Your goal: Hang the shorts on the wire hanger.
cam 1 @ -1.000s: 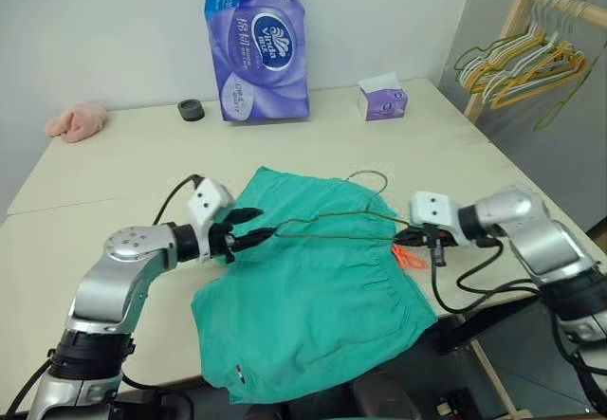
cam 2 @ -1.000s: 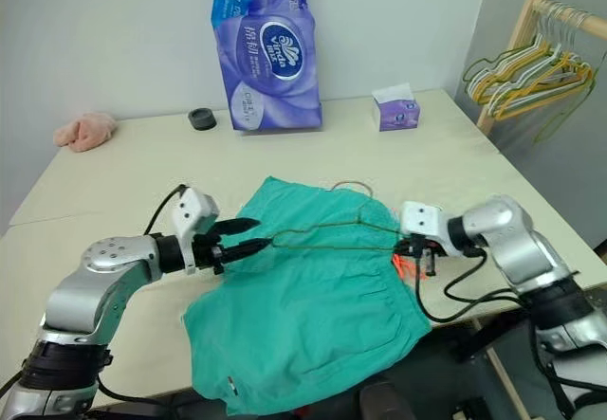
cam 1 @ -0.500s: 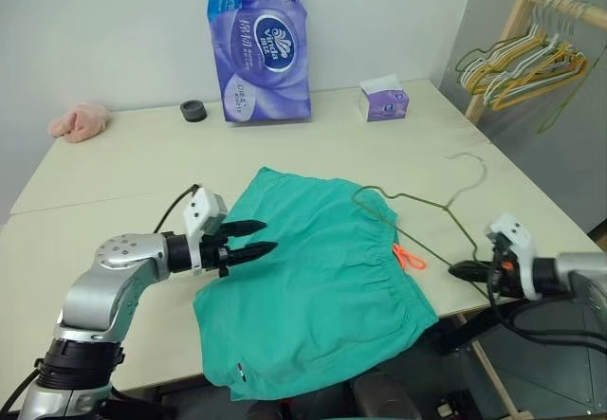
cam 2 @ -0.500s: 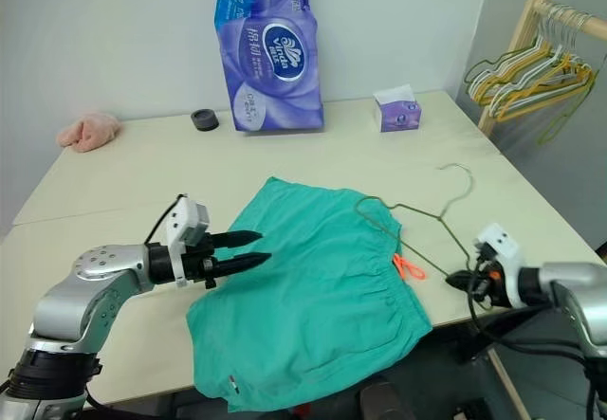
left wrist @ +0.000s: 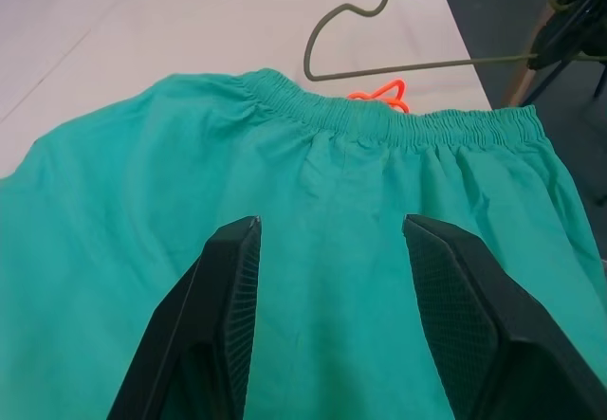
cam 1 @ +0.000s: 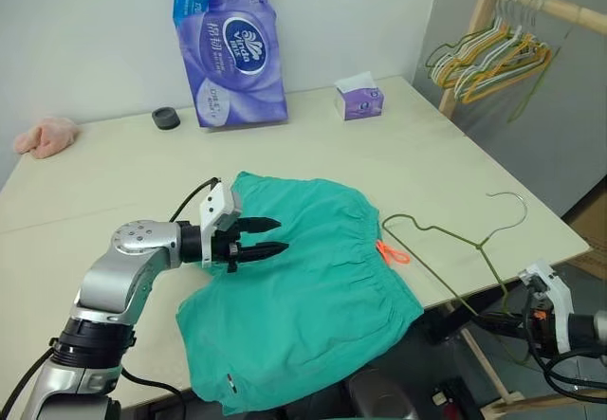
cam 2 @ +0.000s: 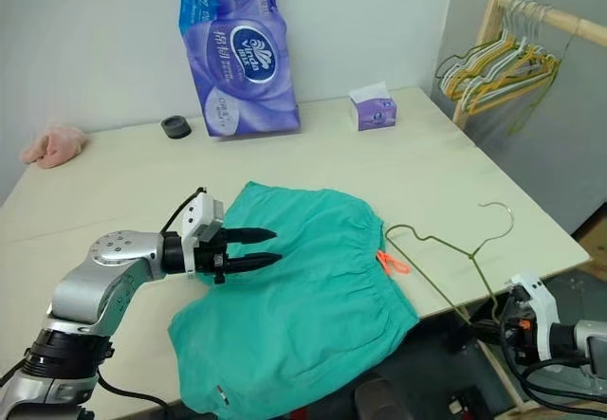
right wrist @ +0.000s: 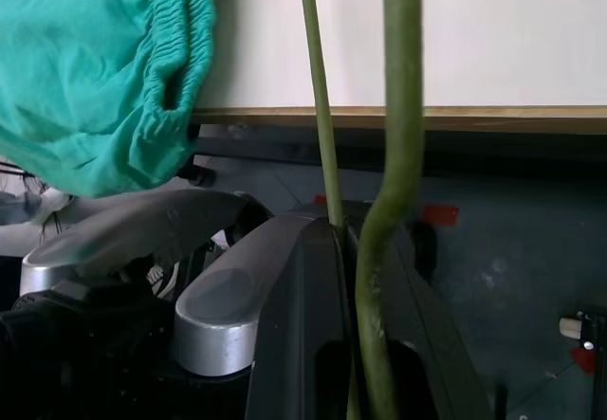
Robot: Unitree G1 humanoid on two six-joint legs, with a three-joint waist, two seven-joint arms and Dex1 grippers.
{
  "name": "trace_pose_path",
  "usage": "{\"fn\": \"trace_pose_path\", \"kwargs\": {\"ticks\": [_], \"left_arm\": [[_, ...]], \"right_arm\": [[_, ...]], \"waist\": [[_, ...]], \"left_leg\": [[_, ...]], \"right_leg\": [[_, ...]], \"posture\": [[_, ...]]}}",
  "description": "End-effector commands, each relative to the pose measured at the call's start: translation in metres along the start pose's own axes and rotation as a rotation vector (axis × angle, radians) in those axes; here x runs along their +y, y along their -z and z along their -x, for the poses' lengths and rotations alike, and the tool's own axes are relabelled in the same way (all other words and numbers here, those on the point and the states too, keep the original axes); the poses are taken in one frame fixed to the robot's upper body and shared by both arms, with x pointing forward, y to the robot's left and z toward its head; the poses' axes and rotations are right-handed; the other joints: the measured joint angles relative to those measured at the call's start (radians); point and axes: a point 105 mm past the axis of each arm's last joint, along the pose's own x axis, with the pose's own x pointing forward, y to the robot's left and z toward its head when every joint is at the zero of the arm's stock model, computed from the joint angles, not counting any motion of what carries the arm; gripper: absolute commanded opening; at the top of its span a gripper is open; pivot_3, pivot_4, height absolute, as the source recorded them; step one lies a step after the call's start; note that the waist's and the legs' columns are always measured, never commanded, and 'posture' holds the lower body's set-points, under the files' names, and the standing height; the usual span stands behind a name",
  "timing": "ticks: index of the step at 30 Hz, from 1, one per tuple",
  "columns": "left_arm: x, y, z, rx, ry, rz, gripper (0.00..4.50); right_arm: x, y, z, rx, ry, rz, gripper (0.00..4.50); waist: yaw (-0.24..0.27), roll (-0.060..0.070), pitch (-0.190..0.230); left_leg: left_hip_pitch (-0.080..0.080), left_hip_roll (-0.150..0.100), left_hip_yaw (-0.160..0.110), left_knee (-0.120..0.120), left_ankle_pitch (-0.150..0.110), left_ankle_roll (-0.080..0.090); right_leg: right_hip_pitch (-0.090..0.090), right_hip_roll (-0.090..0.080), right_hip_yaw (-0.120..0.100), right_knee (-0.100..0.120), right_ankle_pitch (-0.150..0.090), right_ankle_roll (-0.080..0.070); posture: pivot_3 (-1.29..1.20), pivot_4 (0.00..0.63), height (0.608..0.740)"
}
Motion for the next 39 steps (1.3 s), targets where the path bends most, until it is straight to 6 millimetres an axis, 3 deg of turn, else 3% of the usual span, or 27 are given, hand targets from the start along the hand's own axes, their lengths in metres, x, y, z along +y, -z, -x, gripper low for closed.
{"fn": "trace_pose_path", "kwargs": {"ticks": [1, 9, 19, 31, 39], "left_arm": [[0.001, -0.009, -0.001, -0.013, -0.005, -0.051, 2.51], [0.000, -0.006, 0.002, -0.001, -0.026, -0.056, 2.51], [-0.002, -0.003, 0.003, 0.006, -0.029, -0.060, 2.51], [-0.005, -0.002, 0.003, 0.000, -0.028, -0.069, 2.51], [-0.003, -0.004, 0.004, -0.012, -0.052, -0.083, 2.51]], "right_arm": [[0.005, -0.014, -0.006, -0.010, -0.027, 0.048, 0.00], [-0.013, -0.023, -0.005, 0.003, 0.009, 0.034, 0.00], [-0.017, -0.027, -0.002, -0.033, -0.016, -0.066, 0.00], [-0.001, -0.020, -0.012, 0.041, -0.117, -0.090, 0.00], [0.006, -0.035, -0.016, 0.008, -0.184, -0.127, 0.00]], "waist": [[-0.006, 0.000, 0.000], [-0.002, -0.001, 0.001], [0.003, -0.001, 0.001], [0.007, -0.001, 0.001], [0.014, -0.001, 0.001]], "left_leg": [[0.000, 0.000, 0.000, 0.000, 0.000, 0.000], [0.000, 0.000, 0.000, 0.000, 0.000, 0.001], [0.000, 0.000, 0.000, 0.000, 0.000, 0.001], [0.000, 0.000, 0.000, 0.000, -0.001, 0.001], [0.000, 0.000, 0.001, 0.000, -0.001, 0.001]], "right_leg": [[0.000, 0.000, 0.000, 0.000, 0.000, 0.000], [0.000, 0.000, 0.000, -0.001, 0.000, 0.000], [0.000, 0.000, 0.000, -0.001, 0.000, 0.000], [0.000, -0.001, 0.000, -0.001, 0.000, 0.000], [0.000, -0.001, 0.001, -0.001, 0.000, 0.000]], "posture": [[-0.41, 0.072, 0.740], [-0.39, 0.070, 0.740], [-0.38, 0.069, 0.740], [-0.36, 0.060, 0.740], [-0.36, 0.053, 0.740]]}}
